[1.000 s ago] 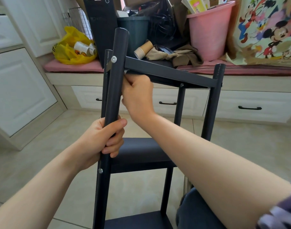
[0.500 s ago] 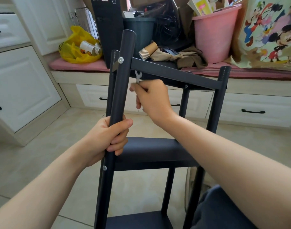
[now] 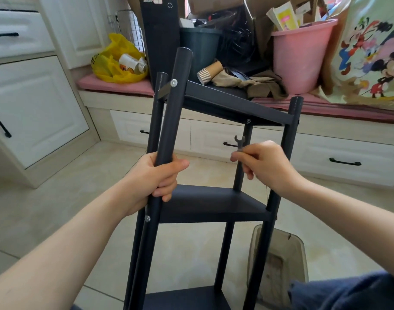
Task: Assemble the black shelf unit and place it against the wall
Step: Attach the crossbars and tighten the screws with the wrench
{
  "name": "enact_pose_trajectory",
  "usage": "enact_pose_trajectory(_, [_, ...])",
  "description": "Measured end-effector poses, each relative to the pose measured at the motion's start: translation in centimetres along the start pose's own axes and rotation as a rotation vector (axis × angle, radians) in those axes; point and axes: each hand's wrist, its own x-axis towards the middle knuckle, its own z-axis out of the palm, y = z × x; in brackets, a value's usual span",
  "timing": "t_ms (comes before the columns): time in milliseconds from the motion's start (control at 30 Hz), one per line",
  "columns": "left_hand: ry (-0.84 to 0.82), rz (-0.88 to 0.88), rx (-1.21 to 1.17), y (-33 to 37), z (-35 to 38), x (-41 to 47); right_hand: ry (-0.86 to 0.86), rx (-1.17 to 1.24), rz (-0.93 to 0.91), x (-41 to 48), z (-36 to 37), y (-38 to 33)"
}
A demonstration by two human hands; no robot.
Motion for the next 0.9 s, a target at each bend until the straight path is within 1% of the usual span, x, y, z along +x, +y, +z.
enact_pose_trajectory(100, [0.002,-0.003,-0.004,0.0,0.0,0.0,0.138,-0.166,-0.092,-0.3,-1.6,1.2])
enact_pose_trajectory(167, [0.006,-0.002,-0.005,0.0,-0.1,0.0,0.214,-0.215,-0.068,-0.2,-2.7,1.9])
enact_pose_trajectory(233, [0.013,-0.003,-0.013,0.0,-0.2,0.1,0.253,-0.184,0.033,-0.1,-3.5,2.5])
enact_pose_trajectory(333, [0.022,-0.008,-0.017,-0.1,-0.4,0.1,0.267,-0.122,0.198,0.0,-3.8,3.5])
enact_pose_trajectory(467, [0.008,-0.009,-0.015,-0.1,-0.5,-0.1,0.208,0.102,0.381,0.3,-3.5,4.2])
enact_pose_trajectory(533, [0.002,-0.009,-0.005,0.1,-0.4,-0.2,0.172,0.179,0.444,0.6,-3.4,4.2])
enact_pose_trajectory(633, [0.013,0.008,0.021,0.2,0.0,-0.4,0.158,0.231,0.477,0.8,-3.1,3.8])
enact_pose_trajectory(800, [0.039,0.089,0.131,0.3,0.5,-0.2,0.319,0.275,0.485,0.9,-3.0,3.9])
enact_pose_trajectory(900, [0.121,0.154,0.244,0.3,0.2,0.2,0.352,0.301,0.477,0.7,-2.8,3.8])
